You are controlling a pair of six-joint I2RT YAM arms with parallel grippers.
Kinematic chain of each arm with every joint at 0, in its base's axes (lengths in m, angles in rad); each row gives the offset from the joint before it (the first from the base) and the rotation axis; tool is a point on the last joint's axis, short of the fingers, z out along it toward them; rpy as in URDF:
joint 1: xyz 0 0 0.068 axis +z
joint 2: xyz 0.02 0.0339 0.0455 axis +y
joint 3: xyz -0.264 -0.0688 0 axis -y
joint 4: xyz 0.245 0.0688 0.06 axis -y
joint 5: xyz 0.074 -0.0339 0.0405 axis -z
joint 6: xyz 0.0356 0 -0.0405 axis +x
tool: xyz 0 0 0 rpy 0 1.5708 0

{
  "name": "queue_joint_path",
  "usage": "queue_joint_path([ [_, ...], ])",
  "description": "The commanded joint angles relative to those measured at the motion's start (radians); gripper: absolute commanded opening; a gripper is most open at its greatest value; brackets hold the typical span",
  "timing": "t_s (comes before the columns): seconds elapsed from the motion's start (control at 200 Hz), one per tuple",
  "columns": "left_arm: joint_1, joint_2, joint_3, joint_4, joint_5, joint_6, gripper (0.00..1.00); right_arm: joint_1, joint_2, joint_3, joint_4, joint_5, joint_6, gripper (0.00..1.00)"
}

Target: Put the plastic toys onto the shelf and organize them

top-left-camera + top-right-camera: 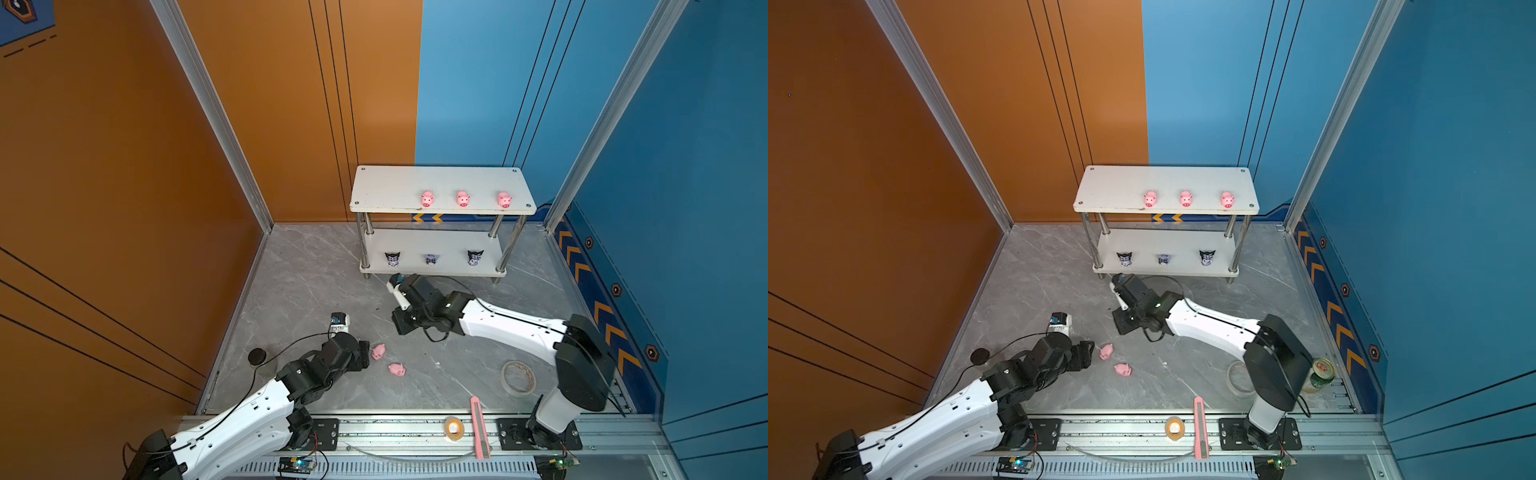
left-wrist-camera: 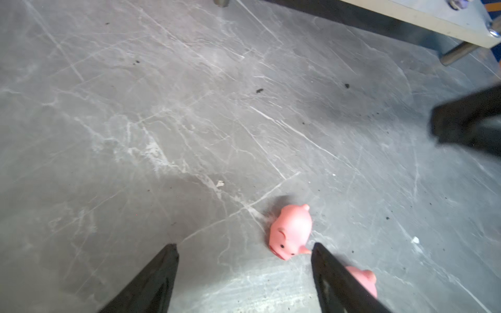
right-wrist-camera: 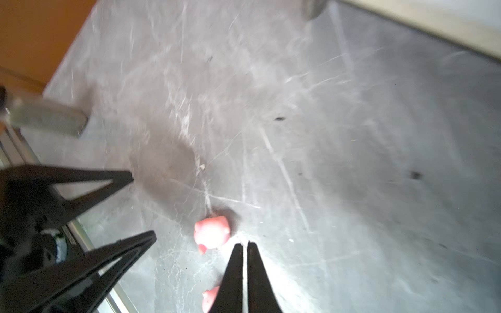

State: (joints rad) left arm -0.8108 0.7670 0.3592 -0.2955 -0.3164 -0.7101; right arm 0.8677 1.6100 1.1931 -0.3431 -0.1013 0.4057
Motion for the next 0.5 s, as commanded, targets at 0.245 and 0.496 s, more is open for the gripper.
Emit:
queue_joint_path([
  [0.245,-0.069,0.322,0.057,0.145,0.031,0.054,0.78,-0.114,-0.278,-0.198,-0.067,0.083,0.022,0.23],
  [0.496,-0.080,0.389,0.071,0.164,0.025,0.053,0.57,-0.129,-0.302,-0.248,-0.036,0.054,0.047,0.23],
])
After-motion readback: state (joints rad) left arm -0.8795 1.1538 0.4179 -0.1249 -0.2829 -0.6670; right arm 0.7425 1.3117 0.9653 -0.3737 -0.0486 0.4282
